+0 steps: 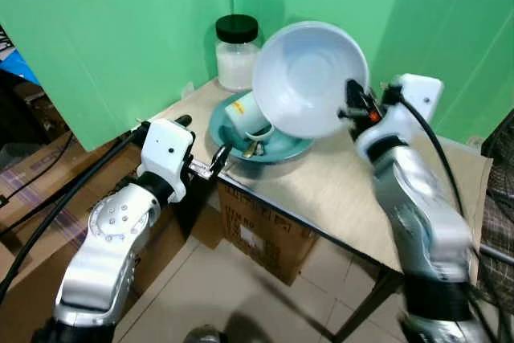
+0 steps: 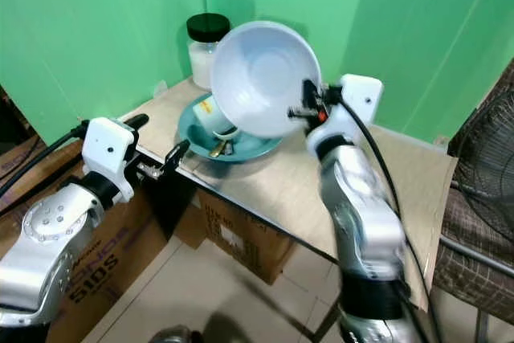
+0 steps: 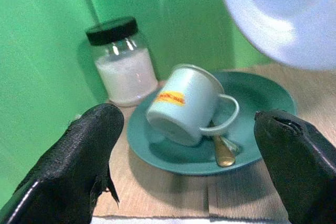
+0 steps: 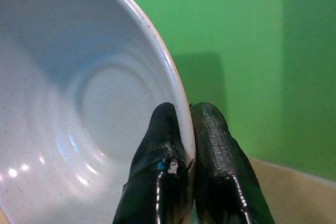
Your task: Setting the table
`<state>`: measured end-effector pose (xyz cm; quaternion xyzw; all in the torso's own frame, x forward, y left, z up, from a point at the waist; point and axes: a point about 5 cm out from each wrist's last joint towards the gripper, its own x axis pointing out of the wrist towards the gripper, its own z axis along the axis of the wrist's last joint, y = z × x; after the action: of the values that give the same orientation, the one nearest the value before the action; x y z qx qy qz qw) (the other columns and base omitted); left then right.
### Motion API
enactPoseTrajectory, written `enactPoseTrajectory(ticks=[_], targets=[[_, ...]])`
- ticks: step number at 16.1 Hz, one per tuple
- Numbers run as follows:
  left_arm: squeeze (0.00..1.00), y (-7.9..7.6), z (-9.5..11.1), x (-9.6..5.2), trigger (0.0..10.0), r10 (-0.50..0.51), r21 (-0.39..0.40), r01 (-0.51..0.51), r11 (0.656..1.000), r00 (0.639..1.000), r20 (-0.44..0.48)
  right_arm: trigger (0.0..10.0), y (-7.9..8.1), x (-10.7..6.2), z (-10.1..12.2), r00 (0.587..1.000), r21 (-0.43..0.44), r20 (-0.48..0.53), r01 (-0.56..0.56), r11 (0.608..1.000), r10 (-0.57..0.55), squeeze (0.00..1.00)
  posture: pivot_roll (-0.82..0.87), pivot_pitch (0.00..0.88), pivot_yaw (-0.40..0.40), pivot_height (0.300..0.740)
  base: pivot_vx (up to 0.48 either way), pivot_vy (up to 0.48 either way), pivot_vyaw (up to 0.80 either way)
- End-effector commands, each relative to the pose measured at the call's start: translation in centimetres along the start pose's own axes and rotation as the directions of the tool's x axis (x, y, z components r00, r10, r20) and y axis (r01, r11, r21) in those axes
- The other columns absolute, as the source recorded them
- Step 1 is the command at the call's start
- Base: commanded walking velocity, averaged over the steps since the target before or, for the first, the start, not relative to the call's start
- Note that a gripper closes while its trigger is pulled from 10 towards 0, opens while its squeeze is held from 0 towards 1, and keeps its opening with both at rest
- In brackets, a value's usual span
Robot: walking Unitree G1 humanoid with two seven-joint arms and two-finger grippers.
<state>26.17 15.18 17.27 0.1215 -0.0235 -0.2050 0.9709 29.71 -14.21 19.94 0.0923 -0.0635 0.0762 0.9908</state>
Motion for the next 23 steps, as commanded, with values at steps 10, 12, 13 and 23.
enactPoseTrajectory(ticks=[10,12,13,23], targets=[[0.00,1.0,0.5,-0.4,10.0,0.178,-0.011,-0.178,0.984,0.984,0.003,10.0,-0.9,-4.0,-0.5,0.995,-0.185,-0.051,0.071,0.980,-0.082,0.00,0.11,0.000,-0.003,0.740,0.000,0.000,-0.64],[0.00,0.9,0.3,-0.2,10.0,0.180,-0.014,-0.180,0.984,0.984,-0.014,10.0,-1.0,-4.3,-0.9,0.992,-0.182,-0.078,0.086,0.979,-0.101,0.00,0.11,0.000,-0.001,0.740,0.000,0.000,-0.80],[0.00,0.9,0.1,-0.2,10.0,0.188,-0.007,-0.188,0.982,0.982,-0.020,10.0,-1.2,-4.3,-1.3,0.989,-0.192,-0.091,0.101,0.976,-0.120,0.00,0.11,0.000,-0.004,0.740,0.000,0.000,-0.80],[0.00,1.9,0.6,0.5,10.0,0.356,-0.014,-0.355,0.935,0.932,0.070,10.0,-1.9,-3.7,-0.7,0.984,-0.250,-0.065,0.147,0.957,-0.168,0.00,0.11,0.000,-0.002,0.740,0.000,0.000,-0.80]])
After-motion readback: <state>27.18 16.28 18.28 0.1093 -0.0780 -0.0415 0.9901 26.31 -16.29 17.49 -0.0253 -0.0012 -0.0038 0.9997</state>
